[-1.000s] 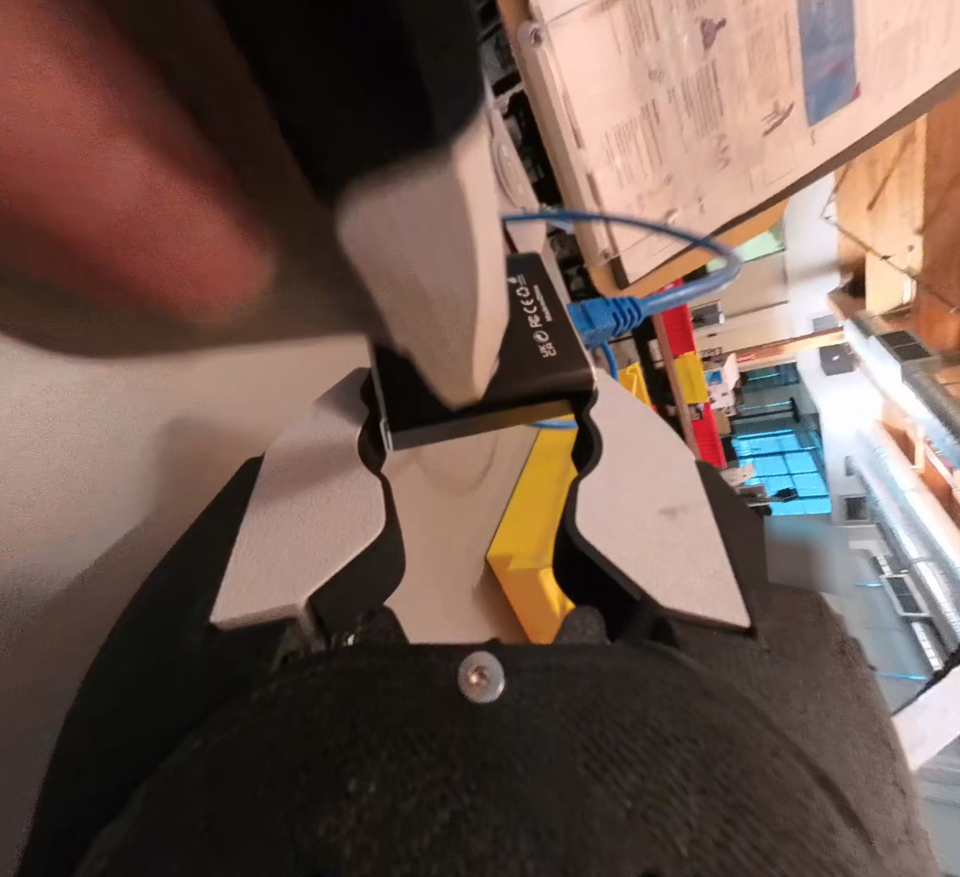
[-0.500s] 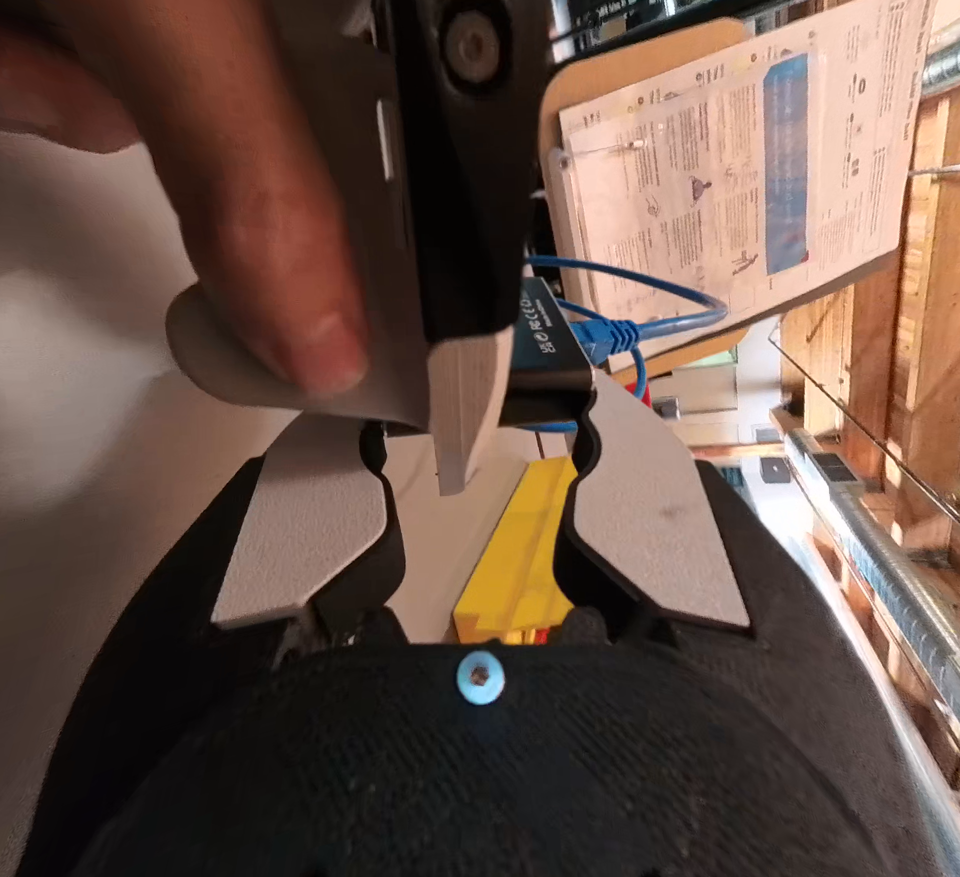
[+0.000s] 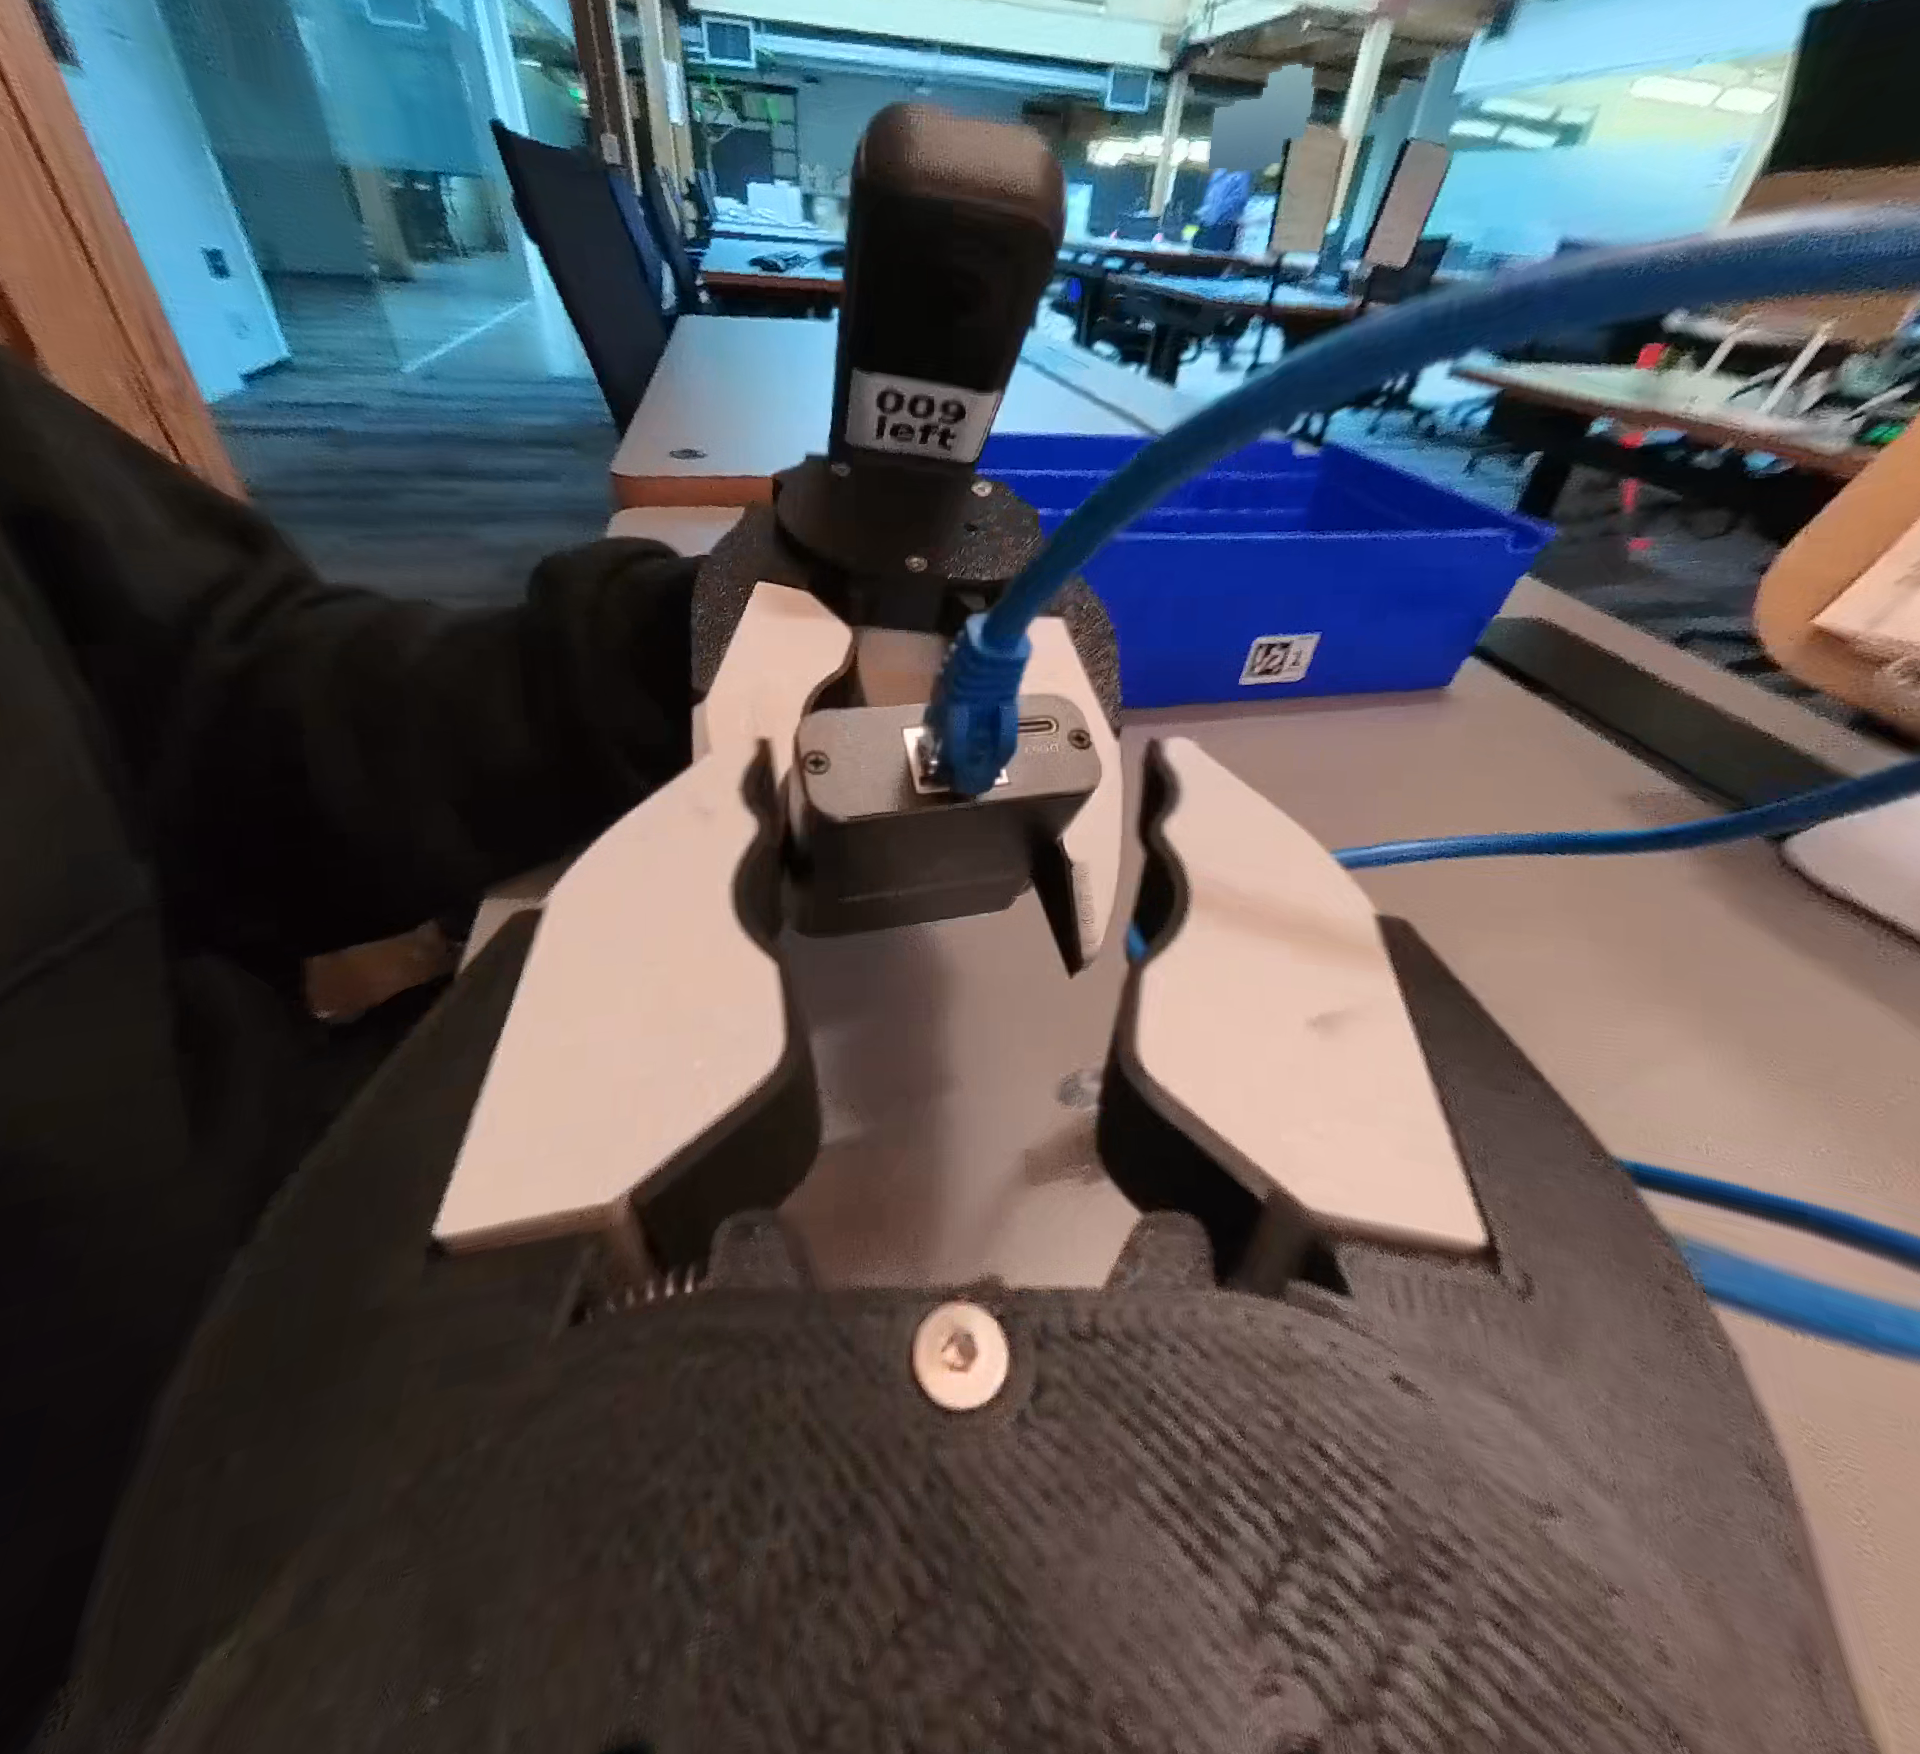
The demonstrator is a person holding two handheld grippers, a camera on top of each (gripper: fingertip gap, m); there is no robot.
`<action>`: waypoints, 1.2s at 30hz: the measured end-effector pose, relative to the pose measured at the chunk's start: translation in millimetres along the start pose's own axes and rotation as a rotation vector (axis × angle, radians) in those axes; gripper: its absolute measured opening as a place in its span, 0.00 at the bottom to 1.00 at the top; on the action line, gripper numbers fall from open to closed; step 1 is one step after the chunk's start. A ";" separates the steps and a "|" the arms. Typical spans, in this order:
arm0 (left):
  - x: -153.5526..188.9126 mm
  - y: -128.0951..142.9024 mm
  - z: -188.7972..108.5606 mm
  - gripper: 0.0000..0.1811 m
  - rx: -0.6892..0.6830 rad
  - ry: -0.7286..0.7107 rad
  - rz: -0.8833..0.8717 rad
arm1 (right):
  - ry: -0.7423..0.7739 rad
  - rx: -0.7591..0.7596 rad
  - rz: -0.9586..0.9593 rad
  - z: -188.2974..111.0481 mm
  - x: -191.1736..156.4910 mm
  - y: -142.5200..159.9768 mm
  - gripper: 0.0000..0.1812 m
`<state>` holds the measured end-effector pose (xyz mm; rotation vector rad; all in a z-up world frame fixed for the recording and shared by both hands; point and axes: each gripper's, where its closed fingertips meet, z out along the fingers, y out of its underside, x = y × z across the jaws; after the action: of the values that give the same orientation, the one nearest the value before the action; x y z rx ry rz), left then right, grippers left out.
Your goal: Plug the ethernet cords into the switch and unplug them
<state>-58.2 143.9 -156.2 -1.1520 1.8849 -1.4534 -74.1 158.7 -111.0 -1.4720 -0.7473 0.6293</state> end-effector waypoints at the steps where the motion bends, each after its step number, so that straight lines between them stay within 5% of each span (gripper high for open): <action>1: 3.6 1.8 1.2 0.35 -0.012 0.019 0.009 | -0.029 -0.019 0.028 1.7 -3.4 4.3 0.33; 8: 6.0 16.0 4.2 0.35 -0.117 0.010 0.058 | -0.081 -0.082 0.033 3.6 -9.0 19.6 0.32; 10: 3.9 10.9 4.2 0.35 -0.088 -0.005 0.081 | -0.061 0.000 0.033 1.4 -6.4 9.3 0.32; 16: -13.9 -62.6 -19.8 0.35 0.465 -0.161 0.039 | 0.099 0.489 0.268 -21.9 27.5 -38.9 0.32; 36: -16.7 -64.1 -8.7 0.40 0.528 -0.168 0.006 | 0.065 0.492 0.244 -14.7 22.0 -32.6 0.32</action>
<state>-35.8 157.7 -94.8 -0.9688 1.2777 -1.6570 -51.2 165.6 -76.6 -1.1253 -0.3280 0.8765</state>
